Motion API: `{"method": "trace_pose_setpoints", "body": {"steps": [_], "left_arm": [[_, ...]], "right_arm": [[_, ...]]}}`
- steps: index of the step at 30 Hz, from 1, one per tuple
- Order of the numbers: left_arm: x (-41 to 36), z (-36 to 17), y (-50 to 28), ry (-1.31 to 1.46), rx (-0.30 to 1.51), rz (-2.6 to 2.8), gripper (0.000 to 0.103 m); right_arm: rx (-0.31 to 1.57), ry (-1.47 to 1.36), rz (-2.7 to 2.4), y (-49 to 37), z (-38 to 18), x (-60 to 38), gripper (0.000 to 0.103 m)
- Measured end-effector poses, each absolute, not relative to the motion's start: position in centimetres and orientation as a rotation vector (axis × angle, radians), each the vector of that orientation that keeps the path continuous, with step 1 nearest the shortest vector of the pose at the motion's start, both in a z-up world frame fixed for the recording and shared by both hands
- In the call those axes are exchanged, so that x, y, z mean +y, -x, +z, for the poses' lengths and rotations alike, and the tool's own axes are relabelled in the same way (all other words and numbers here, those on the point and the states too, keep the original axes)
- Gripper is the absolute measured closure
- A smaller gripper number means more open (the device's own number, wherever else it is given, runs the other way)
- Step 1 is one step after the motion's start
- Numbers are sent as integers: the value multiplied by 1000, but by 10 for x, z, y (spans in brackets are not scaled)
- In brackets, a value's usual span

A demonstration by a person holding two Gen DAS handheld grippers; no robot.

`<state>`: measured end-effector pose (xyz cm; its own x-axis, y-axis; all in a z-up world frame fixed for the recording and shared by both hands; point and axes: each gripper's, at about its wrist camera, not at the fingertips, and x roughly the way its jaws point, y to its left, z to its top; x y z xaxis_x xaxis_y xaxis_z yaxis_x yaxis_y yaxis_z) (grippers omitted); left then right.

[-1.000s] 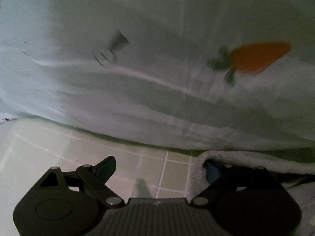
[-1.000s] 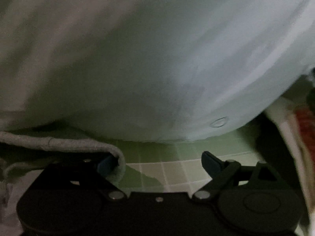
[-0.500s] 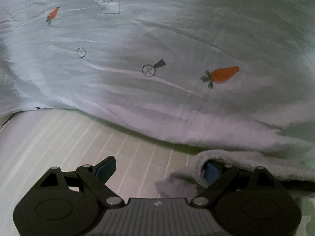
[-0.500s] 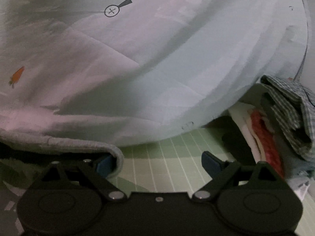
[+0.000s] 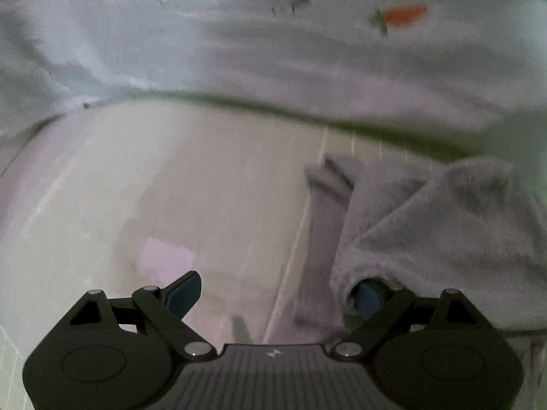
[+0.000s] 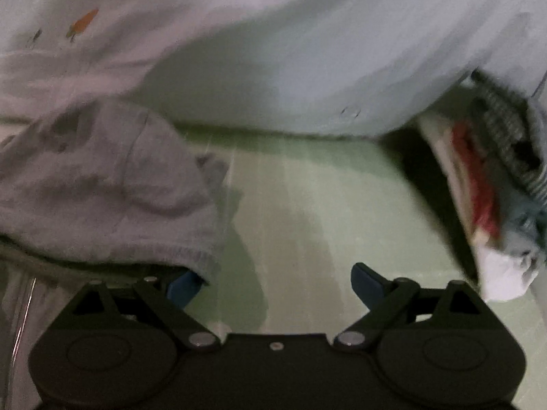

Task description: Fold clothes

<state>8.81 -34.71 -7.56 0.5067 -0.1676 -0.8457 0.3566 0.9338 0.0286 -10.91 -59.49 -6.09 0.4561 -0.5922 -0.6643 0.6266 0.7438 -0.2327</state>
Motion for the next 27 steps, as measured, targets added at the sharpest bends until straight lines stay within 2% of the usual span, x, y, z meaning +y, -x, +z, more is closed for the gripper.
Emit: {"method": "trace_pose_setpoints", "body": {"steps": [13, 18, 27], "left_arm": [[-329, -49, -63, -133, 956, -442, 11], [-309, -41, -45, -112, 919, -462, 7], [-266, -52, -23, -115, 975, -400, 7]], "right_arm": [[756, -128, -692, 132, -47, -574, 8], [768, -165, -681, 156, -45, -558, 8], [820, -227, -673, 194, -52, -536, 8]]}}
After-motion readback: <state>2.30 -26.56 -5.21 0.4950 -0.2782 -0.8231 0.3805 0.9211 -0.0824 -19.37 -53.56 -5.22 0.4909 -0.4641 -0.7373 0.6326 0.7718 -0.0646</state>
